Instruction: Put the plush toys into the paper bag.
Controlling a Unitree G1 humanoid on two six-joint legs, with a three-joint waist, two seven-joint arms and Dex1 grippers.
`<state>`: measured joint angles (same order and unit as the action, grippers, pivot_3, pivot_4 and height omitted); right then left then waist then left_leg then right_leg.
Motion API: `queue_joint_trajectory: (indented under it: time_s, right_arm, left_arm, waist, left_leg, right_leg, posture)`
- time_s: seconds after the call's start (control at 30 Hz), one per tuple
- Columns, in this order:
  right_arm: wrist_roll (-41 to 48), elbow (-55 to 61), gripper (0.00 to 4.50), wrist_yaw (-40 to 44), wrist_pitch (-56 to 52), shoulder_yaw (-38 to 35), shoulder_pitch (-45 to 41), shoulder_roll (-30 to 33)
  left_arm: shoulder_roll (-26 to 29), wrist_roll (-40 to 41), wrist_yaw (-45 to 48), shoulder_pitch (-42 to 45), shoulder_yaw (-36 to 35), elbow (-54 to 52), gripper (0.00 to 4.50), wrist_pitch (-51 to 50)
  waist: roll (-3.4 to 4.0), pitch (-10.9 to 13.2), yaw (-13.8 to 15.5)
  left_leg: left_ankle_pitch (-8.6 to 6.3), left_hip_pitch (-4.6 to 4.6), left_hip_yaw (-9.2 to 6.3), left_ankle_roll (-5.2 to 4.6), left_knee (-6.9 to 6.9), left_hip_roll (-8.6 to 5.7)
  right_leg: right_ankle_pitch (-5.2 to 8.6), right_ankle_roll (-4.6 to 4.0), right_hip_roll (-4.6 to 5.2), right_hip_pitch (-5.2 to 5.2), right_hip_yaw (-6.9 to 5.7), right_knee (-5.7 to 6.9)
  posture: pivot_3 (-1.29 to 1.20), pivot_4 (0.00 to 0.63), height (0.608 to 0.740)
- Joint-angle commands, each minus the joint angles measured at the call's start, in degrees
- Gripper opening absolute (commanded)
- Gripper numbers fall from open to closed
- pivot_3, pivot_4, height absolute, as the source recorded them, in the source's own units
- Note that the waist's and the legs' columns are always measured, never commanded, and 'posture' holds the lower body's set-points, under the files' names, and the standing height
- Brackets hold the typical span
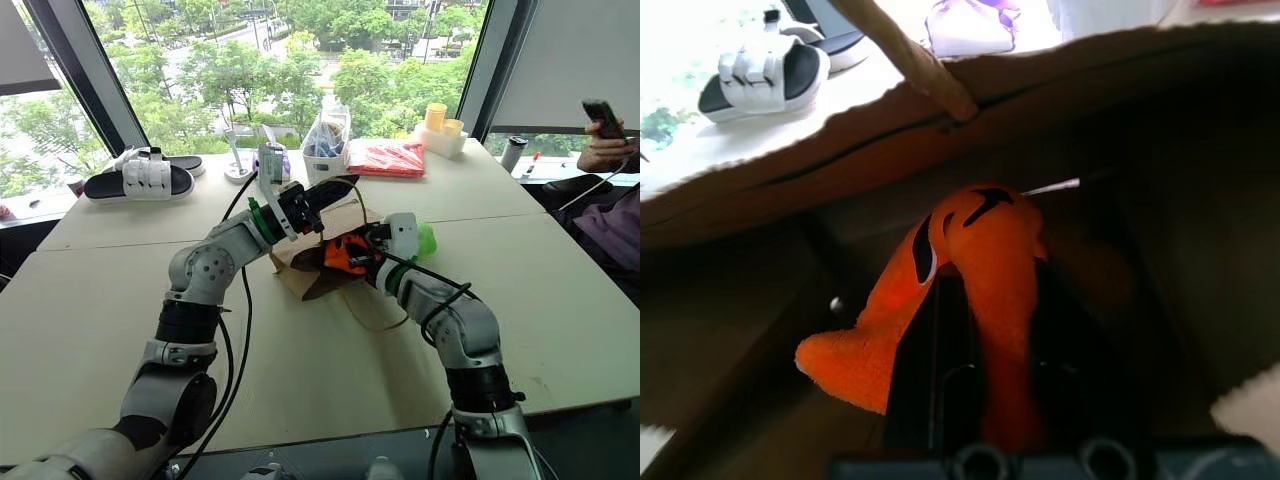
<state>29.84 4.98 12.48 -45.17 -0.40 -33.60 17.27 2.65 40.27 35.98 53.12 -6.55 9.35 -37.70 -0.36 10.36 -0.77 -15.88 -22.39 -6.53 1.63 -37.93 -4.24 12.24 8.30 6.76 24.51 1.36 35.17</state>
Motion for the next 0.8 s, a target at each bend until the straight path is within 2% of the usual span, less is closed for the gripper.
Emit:
queue_joint_trajectory:
  time_s: [0.03,0.17,0.23,0.33,0.37,0.43,0.47,0.53,0.57,0.67,0.8]
  right_arm:
    - [-3.7,0.0,2.37,2.1,1.4,2.9,-1.0,0.7]
    - [-3.9,4.3,4.45,4.4,0.1,3.4,1.0,1.8]
    - [-1.8,9.4,4.45,6.4,-1.7,2.7,2.6,2.9]
    - [7.6,21.1,4.45,11.8,-4.6,-2.5,7.5,5.5]
    - [12.1,24.3,4.45,12.6,-6.1,-5.8,9.3,6.3]
    - [25.1,26.9,4.45,11.9,-8.5,-17.2,12.6,7.9]
    - [29.3,26.6,4.45,10.9,-8.9,-21.8,13.5,8.8]
    - [32.8,25.3,4.45,9.0,-8.9,-26.1,14.3,10.4]
    - [33.3,23.2,4.45,8.3,-8.6,-28.1,14.3,11.4]
    - [25.1,12.1,4.45,8.9,-2.8,-29.7,12.6,14.9]
    - [5.8,-11.1,4.45,9.3,10.0,-17.3,3.4,16.5]
  left_arm:
    - [-0.2,0.9,-3.6,4.4,-4.0,2.5,0.00,2.4]
    - [0.7,-0.1,-4.0,5.6,-4.8,5.1,0.00,3.5]
    - [0.9,0.0,-5.0,5.6,-5.3,5.6,0.00,3.4]
    - [1.4,-0.5,-5.1,4.6,-4.8,4.8,0.00,3.3]
    - [1.6,-0.4,-5.0,3.8,-4.4,4.0,0.00,2.8]
    - [1.7,-0.3,-4.9,1.1,-3.5,1.3,0.00,1.8]
    - [1.6,-0.1,-5.0,0.0,-3.3,0.1,0.00,1.3]
    - [1.5,0.3,-5.2,-1.4,-3.0,-1.6,0.00,0.7]
    - [1.5,0.5,-5.2,-2.2,-2.8,-2.7,0.00,0.4]
    - [1.2,1.3,-5.4,-4.4,-2.5,-5.8,0.00,-0.8]
    - [1.1,1.9,-6.2,-4.8,-2.9,-7.3,0.00,-1.2]
  waist:
    - [0.00,0.0,0.1]
    - [0.00,0.0,0.0]
    - [0.00,0.0,0.0]
    - [-0.01,0.0,0.1]
    - [-0.01,0.0,0.1]
    - [-0.01,0.0,0.2]
    - [-0.01,0.0,0.2]
    - [-0.02,0.0,0.2]
    - [-0.02,0.0,0.2]
    - [-0.02,0.0,0.1]
    - [0.04,0.0,-0.5]
  left_leg:
    - [0.00,-0.01,-0.01,0.00,0.00,-0.01]
    - [0.00,-0.02,-0.01,0.00,0.01,-0.01]
    - [0.00,-0.02,-0.02,0.00,0.02,-0.01]
    - [-0.02,-0.07,-0.04,-0.02,0.04,-0.02]
    - [-0.03,-0.06,-0.04,-0.03,0.04,-0.02]
    - [-0.03,-0.06,-0.05,-0.04,0.05,-0.01]
    - [-0.04,-0.04,-0.07,-0.05,0.04,-0.01]
    - [-0.04,-0.04,-0.06,-0.06,0.01,-0.01]
    - [-0.03,-0.04,-0.04,-0.05,0.00,-0.01]
    - [-0.03,0.00,0.03,-0.05,-0.02,0.00]
    - [-0.03,0.13,0.24,-0.05,-0.02,0.02]
  right_leg:
    - [0.00,0.00,0.00,0.00,0.00,0.00]
    - [0.00,0.00,0.00,0.00,0.00,-0.03]
    - [0.00,0.00,0.00,0.00,-0.01,-0.03]
    - [0.00,0.00,0.01,0.02,-0.01,-0.06]
    - [0.00,0.00,0.01,0.02,-0.02,-0.07]
    - [0.00,0.00,0.01,0.00,-0.02,-0.09]
    - [0.00,0.00,0.01,-0.04,-0.02,-0.11]
    - [0.00,0.00,0.02,-0.07,0.01,-0.11]
    - [0.00,0.00,0.02,-0.07,0.01,-0.10]
    - [0.00,0.00,0.01,-0.08,0.00,-0.04]
    - [0.00,0.00,0.01,-0.11,0.07,-0.01]
  posture:
    - [0.00,0.150,0.740]
    - [0.00,0.150,0.740]
    - [0.00,0.150,0.740]
    - [0.00,0.150,0.740]
    - [0.00,0.150,0.740]
    - [0.00,0.150,0.740]
    - [0.00,0.150,0.740]
    - [0.00,0.150,0.740]
    - [0.00,0.150,0.740]
    - [0.00,0.150,0.740]
    - [0.00,0.150,0.740]
